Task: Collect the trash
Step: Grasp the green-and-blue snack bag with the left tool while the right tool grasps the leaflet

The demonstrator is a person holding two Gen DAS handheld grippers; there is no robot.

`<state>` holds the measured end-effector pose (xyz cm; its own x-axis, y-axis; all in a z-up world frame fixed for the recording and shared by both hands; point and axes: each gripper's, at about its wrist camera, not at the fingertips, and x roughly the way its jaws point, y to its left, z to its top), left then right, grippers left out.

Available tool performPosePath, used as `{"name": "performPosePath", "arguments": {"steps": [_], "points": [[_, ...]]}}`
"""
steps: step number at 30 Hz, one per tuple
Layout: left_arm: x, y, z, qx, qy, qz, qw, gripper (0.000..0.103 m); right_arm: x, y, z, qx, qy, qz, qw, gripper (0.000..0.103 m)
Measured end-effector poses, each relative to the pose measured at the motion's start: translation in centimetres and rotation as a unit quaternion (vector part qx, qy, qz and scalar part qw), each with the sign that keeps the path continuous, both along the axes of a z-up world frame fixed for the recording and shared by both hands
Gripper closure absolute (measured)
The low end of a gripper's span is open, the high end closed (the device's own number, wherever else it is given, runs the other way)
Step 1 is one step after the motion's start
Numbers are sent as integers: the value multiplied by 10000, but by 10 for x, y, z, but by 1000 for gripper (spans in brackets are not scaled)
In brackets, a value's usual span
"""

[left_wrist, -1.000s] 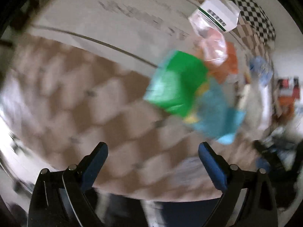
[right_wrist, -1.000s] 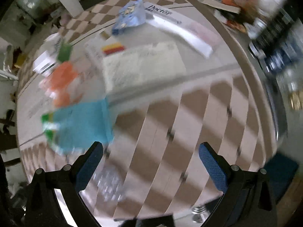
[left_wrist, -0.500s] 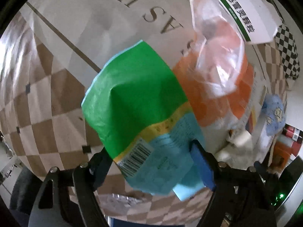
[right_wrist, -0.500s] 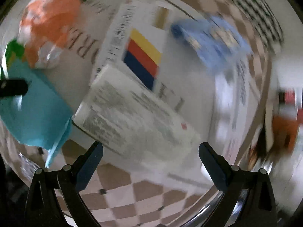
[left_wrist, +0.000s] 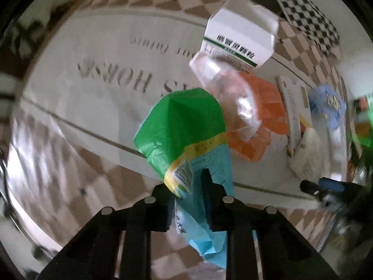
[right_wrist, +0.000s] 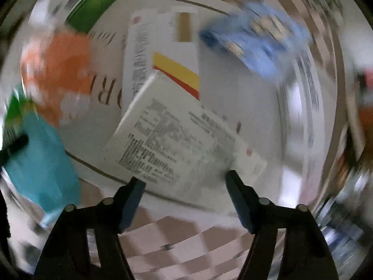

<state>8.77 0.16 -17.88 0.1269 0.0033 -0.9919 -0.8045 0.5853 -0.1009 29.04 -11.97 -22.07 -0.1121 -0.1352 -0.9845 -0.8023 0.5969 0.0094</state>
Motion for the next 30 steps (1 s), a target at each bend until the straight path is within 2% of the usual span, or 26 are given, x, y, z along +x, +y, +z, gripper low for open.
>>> {"name": "performPosePath", "arguments": {"steps": [2,4,5,7,10,12,15,19,20,21,23,24,28,30], "points": [[1,5,8,209,54,-256,9994,88,11,-14,-1,368,842,-839,9922,30],[3,5,13,422,136,-429,9981,89,9,-15,1,488,927,-821,9911,22],[-4,6,16,520,168,-486,9973,89,9,-14,4,507,719,-665,9939,17],[-6,4,15,671,219,-546,9960,89,4,-10,11,483,115,-64,9987,14],[5,4,17,865,246,-600,9941,89,-12,5,14,321,-474,889,9944,8],[9,-2,19,1034,244,-653,9922,89,-27,16,10,58,-807,1822,9799,5],[13,-12,17,1173,250,-692,9904,89,-47,25,-8,-428,-1067,2793,9533,5],[52,-5,19,1186,237,-648,9905,90,-57,30,-37,-922,-992,3405,9304,4],[54,-7,21,1184,226,-653,9906,90,-58,35,-41,-1000,-962,3433,9289,4],[36,-10,13,1183,203,-668,9905,90,-63,37,-41,-972,-906,3375,9319,4],[18,-14,18,1198,184,-701,9902,91,-61,40,-36,-833,-618,3018,9477,19],[8,-21,22,1214,166,-721,9898,91,-51,41,-31,-744,-470,2825,9552,19],[-2,-22,30,1258,109,-742,9892,92,-54,31,-16,-389,-321,2256,9729,19],[-7,-20,37,1335,76,-779,9880,93,-51,22,-5,-158,-238,1789,9834,19]]}}
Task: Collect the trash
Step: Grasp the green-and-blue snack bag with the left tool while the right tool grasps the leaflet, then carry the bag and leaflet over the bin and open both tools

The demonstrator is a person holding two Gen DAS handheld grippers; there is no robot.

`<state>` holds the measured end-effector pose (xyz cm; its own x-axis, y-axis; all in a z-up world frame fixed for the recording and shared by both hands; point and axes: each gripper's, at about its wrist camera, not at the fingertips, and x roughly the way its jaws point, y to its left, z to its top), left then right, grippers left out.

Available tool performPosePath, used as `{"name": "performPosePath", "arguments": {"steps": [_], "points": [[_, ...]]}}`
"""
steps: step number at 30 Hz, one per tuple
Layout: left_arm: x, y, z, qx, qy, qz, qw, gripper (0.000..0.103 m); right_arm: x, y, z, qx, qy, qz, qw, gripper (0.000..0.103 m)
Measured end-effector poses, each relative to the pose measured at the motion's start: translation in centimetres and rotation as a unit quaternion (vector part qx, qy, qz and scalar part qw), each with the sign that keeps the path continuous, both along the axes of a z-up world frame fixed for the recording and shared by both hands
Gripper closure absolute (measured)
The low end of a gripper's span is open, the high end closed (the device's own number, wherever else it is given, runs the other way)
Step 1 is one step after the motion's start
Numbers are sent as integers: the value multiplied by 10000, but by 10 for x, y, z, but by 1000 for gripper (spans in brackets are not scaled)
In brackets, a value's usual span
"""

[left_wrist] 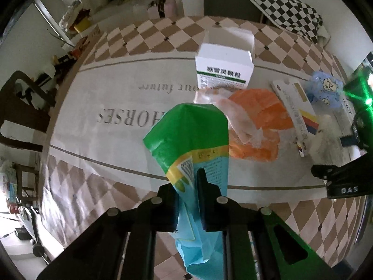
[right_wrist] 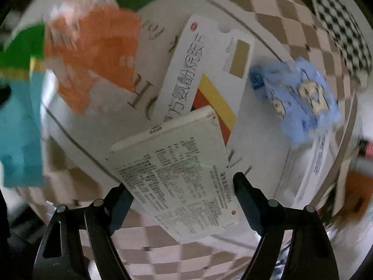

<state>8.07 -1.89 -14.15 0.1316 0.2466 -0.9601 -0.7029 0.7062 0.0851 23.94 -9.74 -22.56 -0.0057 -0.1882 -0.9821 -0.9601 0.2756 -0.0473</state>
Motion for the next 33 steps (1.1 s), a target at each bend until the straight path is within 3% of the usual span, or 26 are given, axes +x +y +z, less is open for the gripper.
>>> {"name": "performPosePath", "arguments": {"steps": [3,6,10,15,16,22,28,33], "points": [[-9,0,12,176,-84,-76,9998,93,2,-21,21,347,130,-868,9955,19],[-22,-1,26,255,-76,-94,9996,93,-12,-41,43,715,-38,-1419,9873,19],[-46,-8,46,414,-93,-188,9989,93,-63,-57,75,1193,-266,-1948,9732,19],[-90,-19,71,513,-300,-330,9977,93,-101,-64,109,1686,-277,-2315,9577,19],[-101,-22,76,540,-349,-374,9972,93,-89,-58,118,1759,-250,-2353,9555,19],[-186,-37,100,592,-614,-586,9946,93,-175,-78,152,2191,-326,-2575,9405,19],[-285,-54,83,251,-439,-646,9966,93,-277,-119,156,2301,-286,-3150,9203,19],[-341,-69,29,-339,28,-499,9982,93,-352,-160,106,2066,277,-3884,8976,19]]}}
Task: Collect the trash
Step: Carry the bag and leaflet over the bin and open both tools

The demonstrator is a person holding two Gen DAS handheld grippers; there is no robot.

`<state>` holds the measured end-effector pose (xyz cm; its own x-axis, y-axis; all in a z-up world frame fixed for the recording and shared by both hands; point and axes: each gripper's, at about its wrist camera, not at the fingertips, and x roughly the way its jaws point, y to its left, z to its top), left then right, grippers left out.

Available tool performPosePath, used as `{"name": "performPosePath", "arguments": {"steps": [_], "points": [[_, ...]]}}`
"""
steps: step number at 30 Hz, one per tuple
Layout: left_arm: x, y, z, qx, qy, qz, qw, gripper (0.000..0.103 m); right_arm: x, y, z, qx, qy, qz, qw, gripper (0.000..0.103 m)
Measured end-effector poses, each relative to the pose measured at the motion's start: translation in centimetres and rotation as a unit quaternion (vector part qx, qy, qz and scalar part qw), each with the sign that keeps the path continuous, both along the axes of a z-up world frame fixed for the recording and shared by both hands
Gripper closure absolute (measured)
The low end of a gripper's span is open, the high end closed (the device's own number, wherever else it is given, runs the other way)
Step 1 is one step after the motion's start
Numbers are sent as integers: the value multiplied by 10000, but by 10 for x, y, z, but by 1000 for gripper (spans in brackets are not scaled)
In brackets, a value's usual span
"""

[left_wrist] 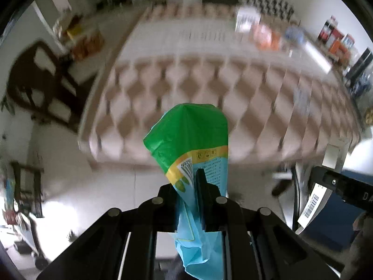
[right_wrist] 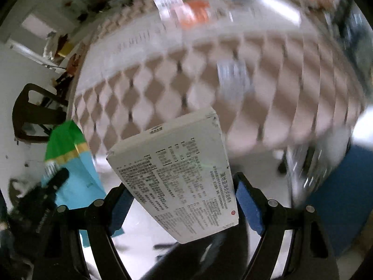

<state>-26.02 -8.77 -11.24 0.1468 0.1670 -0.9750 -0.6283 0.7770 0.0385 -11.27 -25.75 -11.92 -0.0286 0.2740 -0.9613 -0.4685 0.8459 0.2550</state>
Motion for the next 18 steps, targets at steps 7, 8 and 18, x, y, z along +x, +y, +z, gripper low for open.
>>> {"name": "performPosePath", "arguments": {"steps": [7,8,18], "points": [[-25,-17,-156,-1095,795,209,9906,93,-70,-35,-140,-297,1108,-422,9925,19],[-25,-18,-180,-1238,831,261,9885,93,-75,-38,-161,-313,1256,-502,9903,19],[-11,-14,-416,-2529,1416,385,9563,81,-91,-46,-396,-510,2006,-1015,9731,19]]}}
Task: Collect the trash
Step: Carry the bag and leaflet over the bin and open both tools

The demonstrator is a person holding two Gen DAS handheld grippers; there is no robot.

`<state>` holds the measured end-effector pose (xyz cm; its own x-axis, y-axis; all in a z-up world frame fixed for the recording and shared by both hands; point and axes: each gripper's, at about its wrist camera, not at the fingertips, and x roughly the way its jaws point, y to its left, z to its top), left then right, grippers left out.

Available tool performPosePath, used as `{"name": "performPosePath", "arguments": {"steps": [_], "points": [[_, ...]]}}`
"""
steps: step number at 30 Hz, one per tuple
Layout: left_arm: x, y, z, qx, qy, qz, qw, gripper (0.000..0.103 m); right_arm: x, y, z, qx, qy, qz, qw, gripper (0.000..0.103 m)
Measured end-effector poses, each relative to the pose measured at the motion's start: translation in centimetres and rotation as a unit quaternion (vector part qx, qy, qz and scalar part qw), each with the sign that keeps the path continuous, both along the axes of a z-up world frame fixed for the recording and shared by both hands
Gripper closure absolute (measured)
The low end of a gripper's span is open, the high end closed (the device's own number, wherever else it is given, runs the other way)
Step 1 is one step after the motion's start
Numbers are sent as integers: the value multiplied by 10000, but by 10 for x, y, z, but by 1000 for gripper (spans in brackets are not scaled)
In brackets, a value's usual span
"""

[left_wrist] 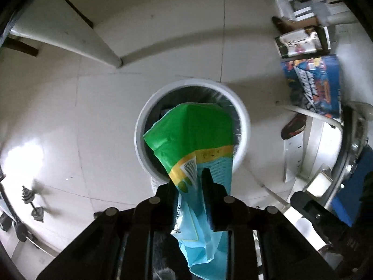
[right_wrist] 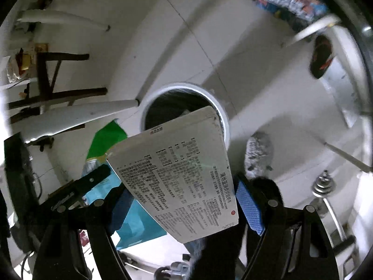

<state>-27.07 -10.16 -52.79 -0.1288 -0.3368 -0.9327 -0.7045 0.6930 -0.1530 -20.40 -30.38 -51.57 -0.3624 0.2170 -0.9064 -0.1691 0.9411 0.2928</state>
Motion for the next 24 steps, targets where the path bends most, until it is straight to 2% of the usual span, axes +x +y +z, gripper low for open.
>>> {"name": "performPosePath", "arguments": {"steps": [1,3,4,5,6,8,10,12,17,24], "points": [[-2,1,-12,-41,28,53,10000,74,0,3,-20,-6,30,-3,10000,19],[-8,0,-30,-135,-108,149,9997,47,3,6,-50,56,102,-13,9999,19],[-12,3,-35,-137,-112,231,9996,29,4,10,-66,108,174,-44,9998,19],[-15,4,-38,-85,-104,283,9995,17,4,13,-79,174,259,-93,9995,18],[-20,6,-39,-5,-95,319,9994,14,5,13,-90,228,333,-132,9991,18],[-30,10,-38,110,0,314,9994,7,3,17,-105,260,430,-118,9987,0],[-37,11,-30,325,72,243,9991,2,0,19,-110,231,385,-7,9990,0],[-47,13,-17,612,93,135,9980,2,-3,16,-107,99,288,215,9993,0],[-52,-1,23,1250,-19,-134,9921,2,-15,17,-83,-434,-285,941,9942,0],[-56,-11,74,1388,-205,-339,9895,2,-21,11,-30,-933,-888,1348,9825,0]]}}
